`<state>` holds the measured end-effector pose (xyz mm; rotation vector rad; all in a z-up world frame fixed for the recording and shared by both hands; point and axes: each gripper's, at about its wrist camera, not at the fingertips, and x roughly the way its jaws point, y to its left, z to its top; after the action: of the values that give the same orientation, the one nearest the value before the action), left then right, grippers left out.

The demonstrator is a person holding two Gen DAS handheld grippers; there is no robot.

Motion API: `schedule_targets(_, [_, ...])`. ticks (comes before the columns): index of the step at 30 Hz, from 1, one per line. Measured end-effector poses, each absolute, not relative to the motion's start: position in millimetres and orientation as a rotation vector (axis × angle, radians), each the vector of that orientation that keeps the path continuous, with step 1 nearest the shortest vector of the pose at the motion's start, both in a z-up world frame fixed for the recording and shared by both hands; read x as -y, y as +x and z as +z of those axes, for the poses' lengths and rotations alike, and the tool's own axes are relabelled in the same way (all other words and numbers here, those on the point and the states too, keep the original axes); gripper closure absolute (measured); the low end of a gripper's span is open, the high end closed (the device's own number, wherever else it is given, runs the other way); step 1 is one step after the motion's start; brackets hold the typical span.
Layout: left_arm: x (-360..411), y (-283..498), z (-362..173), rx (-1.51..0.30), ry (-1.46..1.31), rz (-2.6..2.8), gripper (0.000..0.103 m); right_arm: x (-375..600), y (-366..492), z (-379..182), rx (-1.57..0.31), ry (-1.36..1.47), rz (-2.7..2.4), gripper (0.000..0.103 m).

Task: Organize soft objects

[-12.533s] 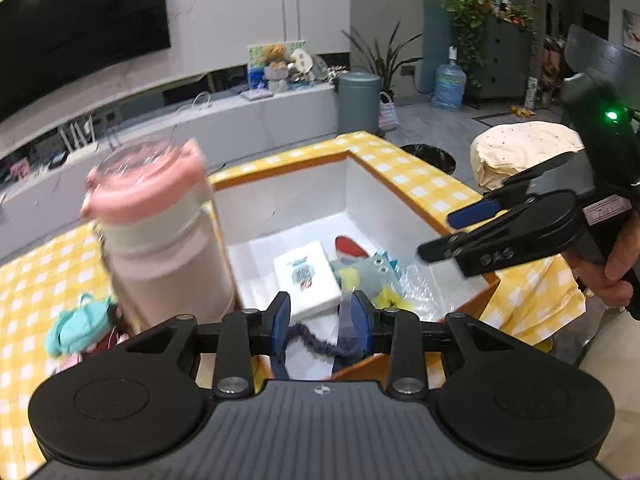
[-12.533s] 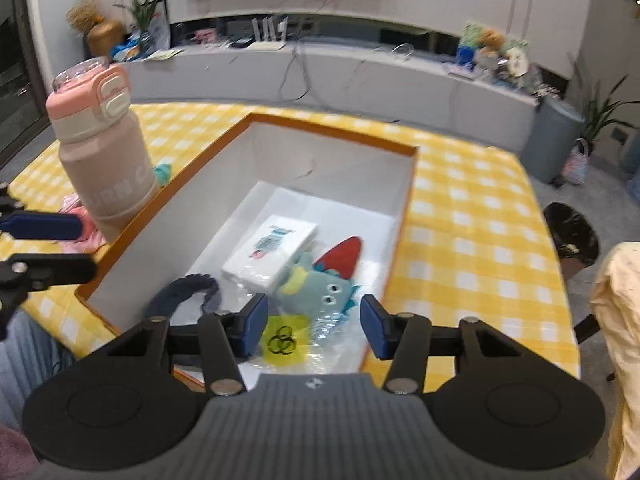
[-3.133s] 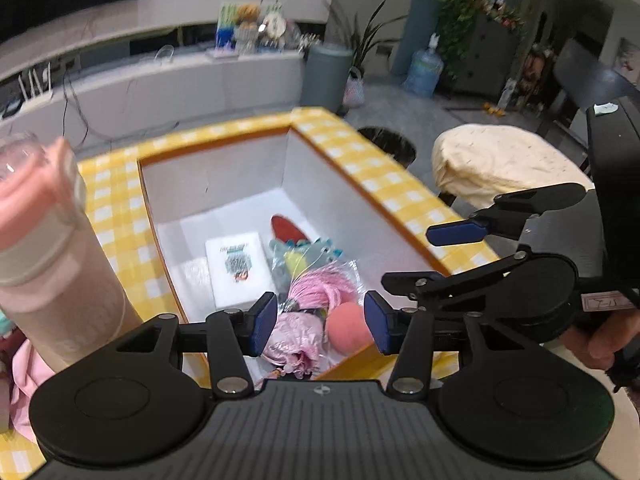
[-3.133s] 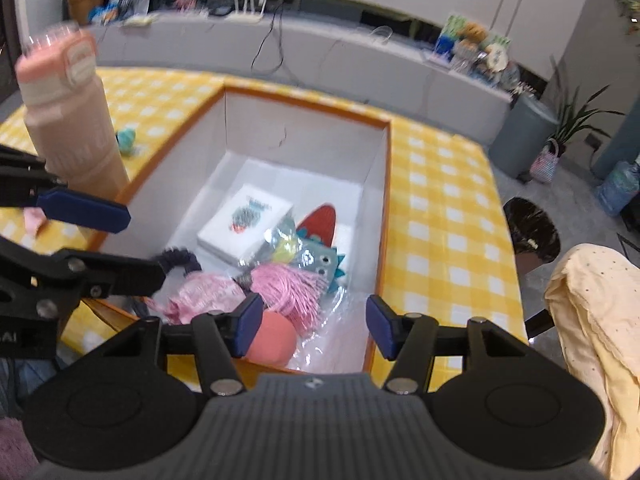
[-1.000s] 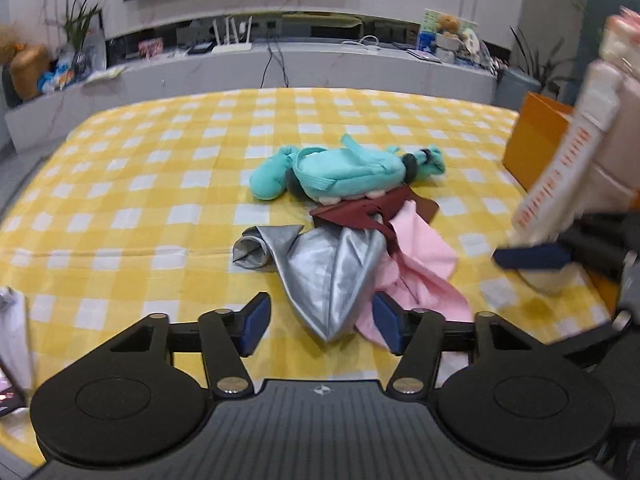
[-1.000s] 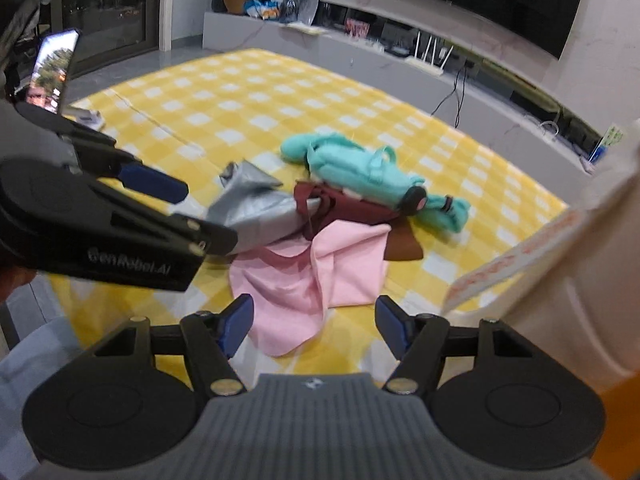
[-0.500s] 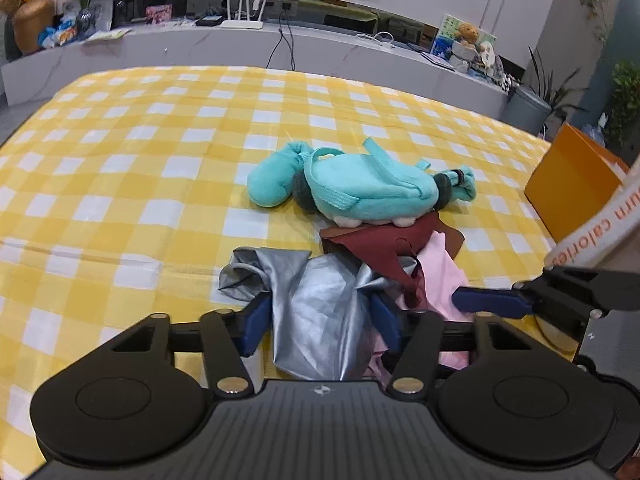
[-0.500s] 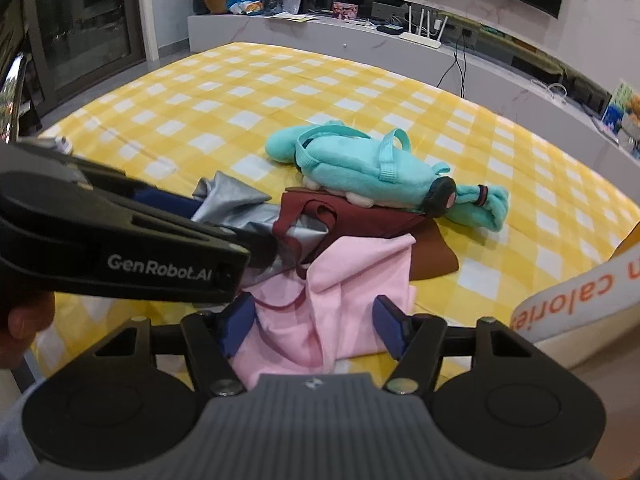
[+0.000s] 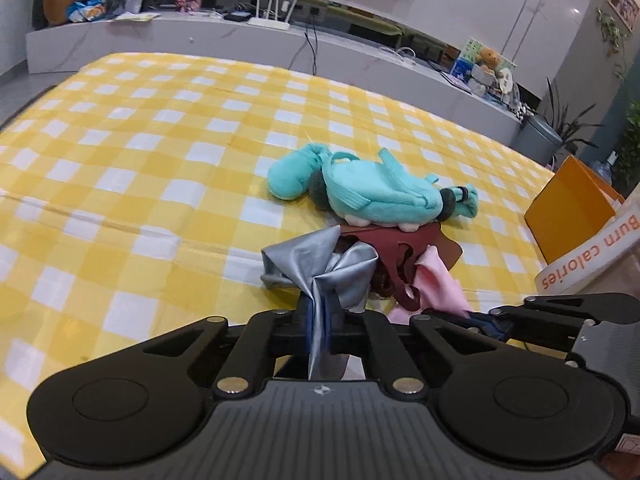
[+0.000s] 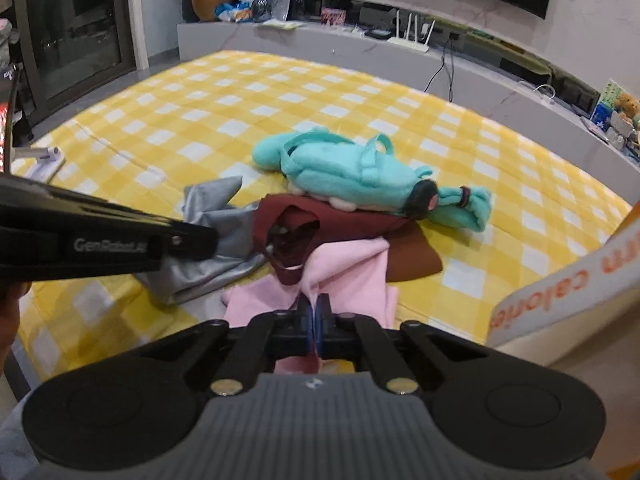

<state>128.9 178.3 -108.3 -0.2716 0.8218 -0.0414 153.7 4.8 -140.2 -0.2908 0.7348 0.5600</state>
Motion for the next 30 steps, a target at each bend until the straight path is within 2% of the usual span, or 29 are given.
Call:
schedule_targets(8, [-171.8, 98.1, -94.0, -0.84, -0.277, -0.001, 0.098, 5.2, 112.4, -119.6, -0.7, -0.292, 0.62, 0.103])
schedule_targets(12, [-164.4, 87.2, -98.0, -0.866, -0.285, -0.009, 0.098, 8.0, 108.4, -130.2, -0.736, -0.327, 0.607, 0.102])
schedule_targets(13, [-162.8, 85.1, -99.8, -0.872, -0.284, -0.006, 0.098, 9.3, 108.7, -133.0, -0.748, -0.329, 0.606, 0.1])
schedule_targets(14, [-161.9, 83.9, -101.7, -0.879, -0.287, -0.003, 0.098, 10.6, 107.5, -134.5, -0.741, -0.336, 0.598, 0.096])
schedule_targets(15, [-161.6, 82.5, -103.3, -0.883, -0.293, 0.0, 0.098, 11.1, 106.0, -135.3, -0.731, -0.351, 0.592, 0.08])
schedule_targets(16, [-161.8, 81.9, -104.7, -0.888, -0.298, 0.003, 0.098, 11.2, 104.0, -135.0, -0.721, -0.364, 0.59, 0.058])
schedule_targets(18, [-162.5, 80.3, -106.8, -0.891, -0.301, 0.009, 0.098, 12.8, 101.0, -133.3, -0.698, -0.361, 0.602, 0.04])
schedule_targets(20, [-163.3, 80.0, -108.2, -0.894, -0.302, 0.015, 0.098, 12.2, 102.0, -133.6, -0.709, -0.354, 0.626, 0.032])
schedule_targets(22, [-164.4, 79.9, -108.9, -0.894, -0.308, 0.017, 0.098, 9.2, 106.0, -137.3, -0.743, -0.343, 0.639, 0.013])
schedule_targets(30, [-166.3, 81.1, -114.0, -0.909, -0.317, 0.02, 0.097, 0.8, 117.8, -153.3, -0.822, -0.298, 0.627, 0.011])
